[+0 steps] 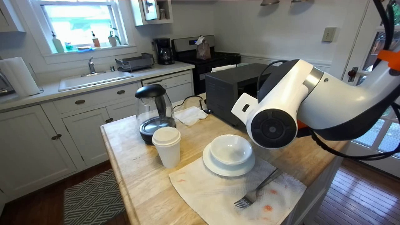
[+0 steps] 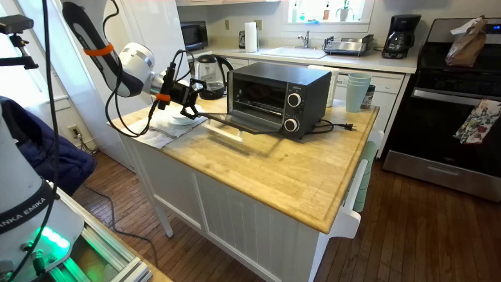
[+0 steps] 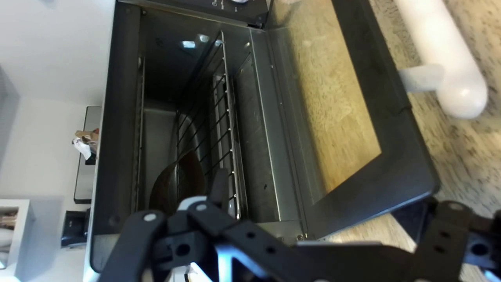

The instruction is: Remove the bowl from the oven then close the oven

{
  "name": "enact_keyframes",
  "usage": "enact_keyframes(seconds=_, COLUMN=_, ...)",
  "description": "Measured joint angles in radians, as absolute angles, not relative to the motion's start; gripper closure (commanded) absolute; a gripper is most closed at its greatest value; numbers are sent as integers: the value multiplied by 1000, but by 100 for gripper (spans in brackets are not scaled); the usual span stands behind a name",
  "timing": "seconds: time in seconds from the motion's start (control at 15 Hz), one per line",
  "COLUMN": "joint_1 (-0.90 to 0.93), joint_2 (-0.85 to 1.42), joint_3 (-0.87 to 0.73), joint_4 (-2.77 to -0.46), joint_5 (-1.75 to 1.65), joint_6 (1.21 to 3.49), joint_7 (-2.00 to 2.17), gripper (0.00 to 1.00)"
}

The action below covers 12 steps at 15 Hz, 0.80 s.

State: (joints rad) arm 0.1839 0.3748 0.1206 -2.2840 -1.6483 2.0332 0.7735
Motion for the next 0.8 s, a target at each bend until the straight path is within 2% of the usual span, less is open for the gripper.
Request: enact_keyframes(seconds=0.8, joint_1=181, joint_2=306, joint_3=142, joint_4=-2290, joint_5=-1699, joint_6=2034, joint_7=631, gripper=0)
